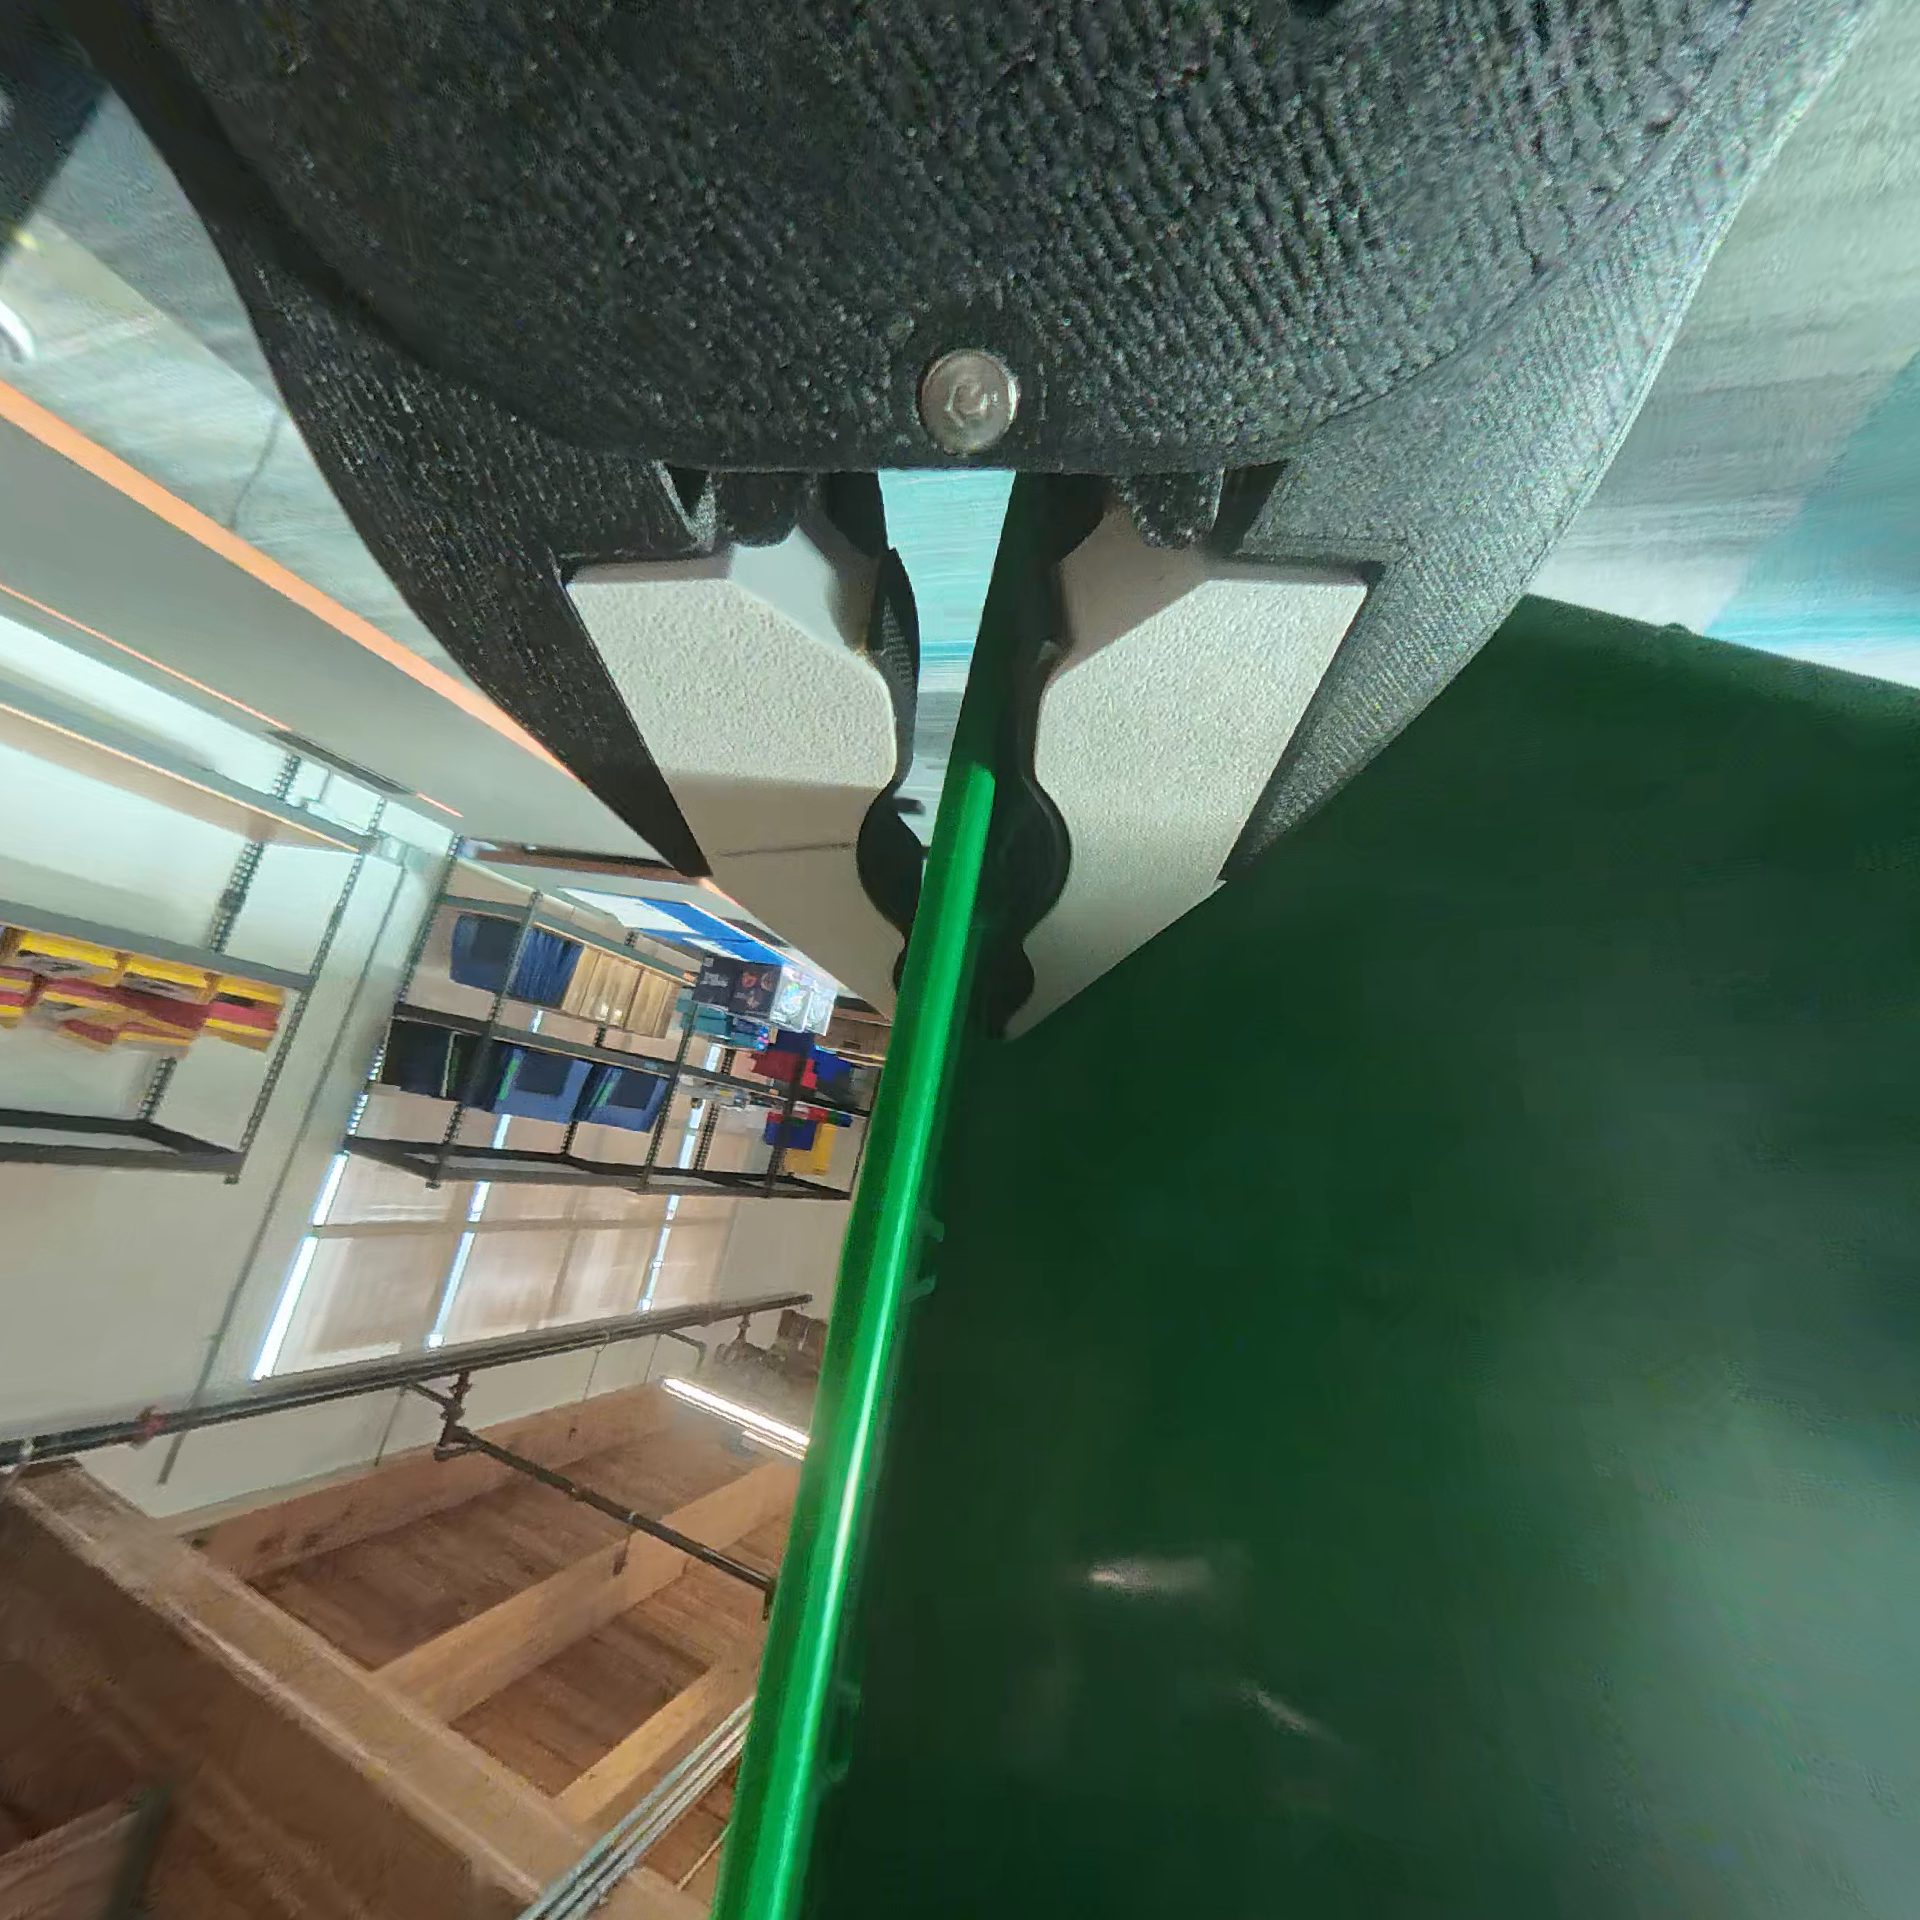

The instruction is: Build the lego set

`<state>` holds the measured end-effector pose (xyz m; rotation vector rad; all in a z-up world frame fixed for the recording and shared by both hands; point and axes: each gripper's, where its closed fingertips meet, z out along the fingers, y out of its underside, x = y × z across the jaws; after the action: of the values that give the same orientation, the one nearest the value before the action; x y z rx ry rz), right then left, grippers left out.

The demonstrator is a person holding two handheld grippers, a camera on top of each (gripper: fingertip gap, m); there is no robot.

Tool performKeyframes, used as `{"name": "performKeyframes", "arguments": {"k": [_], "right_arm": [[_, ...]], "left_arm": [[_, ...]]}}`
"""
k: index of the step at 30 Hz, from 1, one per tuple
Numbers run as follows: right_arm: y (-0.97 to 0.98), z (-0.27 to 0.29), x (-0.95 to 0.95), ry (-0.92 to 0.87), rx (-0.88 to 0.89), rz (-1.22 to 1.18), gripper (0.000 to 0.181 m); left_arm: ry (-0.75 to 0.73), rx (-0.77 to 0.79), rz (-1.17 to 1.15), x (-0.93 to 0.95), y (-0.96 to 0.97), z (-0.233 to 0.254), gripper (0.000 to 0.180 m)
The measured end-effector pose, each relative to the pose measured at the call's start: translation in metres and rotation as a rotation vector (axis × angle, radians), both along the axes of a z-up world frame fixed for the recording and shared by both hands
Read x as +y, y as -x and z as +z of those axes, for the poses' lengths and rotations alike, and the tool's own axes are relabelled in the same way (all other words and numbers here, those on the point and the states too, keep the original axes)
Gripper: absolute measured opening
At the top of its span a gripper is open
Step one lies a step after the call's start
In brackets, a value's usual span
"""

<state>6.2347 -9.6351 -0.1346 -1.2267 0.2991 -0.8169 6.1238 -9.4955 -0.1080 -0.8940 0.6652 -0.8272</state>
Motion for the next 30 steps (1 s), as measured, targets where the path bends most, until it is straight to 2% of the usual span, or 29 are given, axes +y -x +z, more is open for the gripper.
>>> {"name": "performKeyframes", "arguments": {"k": [4, 10, 20, 27, 30], "right_arm": [[-0.083, -0.011, 0.111, 0.035, 0.036, 0.064, 0.005], [-0.197, -0.042, 0.307, 0.055, 0.01, 0.14, 0.005], [-0.393, -0.021, 0.631, 0.116, 0.036, 0.191, 0.006], [-0.565, -0.058, 0.811, 0.124, 0.056, 0.161, 0.008], [-0.639, -0.061, 0.901, 0.103, 0.036, 0.188, 0.007]], "left_arm": [[0.043, 0.036, 0.056, 0.106, -0.075, -0.015, 0.007], [0.052, 0.011, 0.14, 0.294, -0.18, -0.049, 0.006], [0.114, 0.042, 0.181, 0.611, -0.375, -0.035, 0.006], [0.1, 0.077, 0.157, 0.799, -0.553, -0.07, 0.009], [0.101, 0.069, 0.179, 0.888, -0.624, -0.07, 0.006]]}}
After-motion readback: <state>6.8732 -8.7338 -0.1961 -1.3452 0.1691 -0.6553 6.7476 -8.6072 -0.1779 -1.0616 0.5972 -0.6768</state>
